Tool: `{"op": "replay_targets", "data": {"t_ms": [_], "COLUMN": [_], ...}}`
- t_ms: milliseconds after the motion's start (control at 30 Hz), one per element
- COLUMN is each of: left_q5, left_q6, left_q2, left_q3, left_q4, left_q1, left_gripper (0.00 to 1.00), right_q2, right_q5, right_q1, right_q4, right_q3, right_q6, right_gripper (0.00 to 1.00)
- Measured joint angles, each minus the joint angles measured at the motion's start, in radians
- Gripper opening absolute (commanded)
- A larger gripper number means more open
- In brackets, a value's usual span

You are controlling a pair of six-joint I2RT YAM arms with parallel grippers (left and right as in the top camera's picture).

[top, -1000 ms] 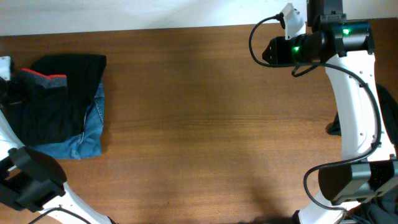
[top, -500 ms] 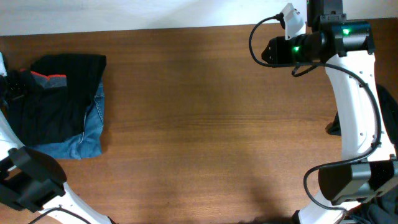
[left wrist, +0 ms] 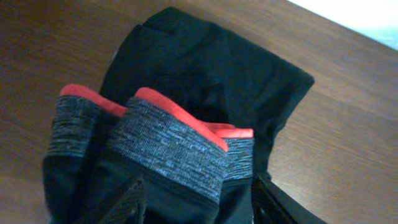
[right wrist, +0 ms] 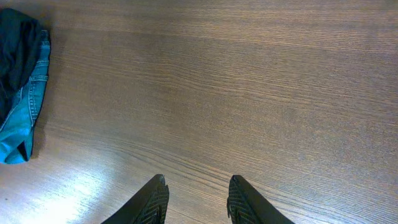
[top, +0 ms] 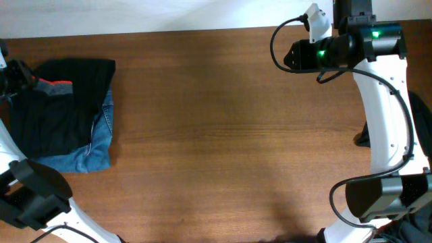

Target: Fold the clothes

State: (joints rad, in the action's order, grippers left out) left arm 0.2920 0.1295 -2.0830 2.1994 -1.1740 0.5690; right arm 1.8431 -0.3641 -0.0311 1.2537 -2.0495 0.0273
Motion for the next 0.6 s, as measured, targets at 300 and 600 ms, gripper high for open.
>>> {"op": "replay_targets", "data": {"t_ms": [300, 600], "left_q5": [0.098, 0.209], "left_q6": [0.006, 0.016], "left_q2": [0.016, 0.032], "left_q3": [0.000, 0.000], "left_q4": [0.030, -0.023], "left_q1": [0.000, 0.000], "left_gripper": [0.21, 0.10], "right_q2": [0.000, 0.000], "right_q5": [0.000, 0.000], "right_q1": [0.000, 0.000], "right_q4": [0.000, 0.016], "right_q3": [0.000, 0.000], "right_q6": [-0.001, 0.000], "right_gripper": [0.38, 0.38]}}
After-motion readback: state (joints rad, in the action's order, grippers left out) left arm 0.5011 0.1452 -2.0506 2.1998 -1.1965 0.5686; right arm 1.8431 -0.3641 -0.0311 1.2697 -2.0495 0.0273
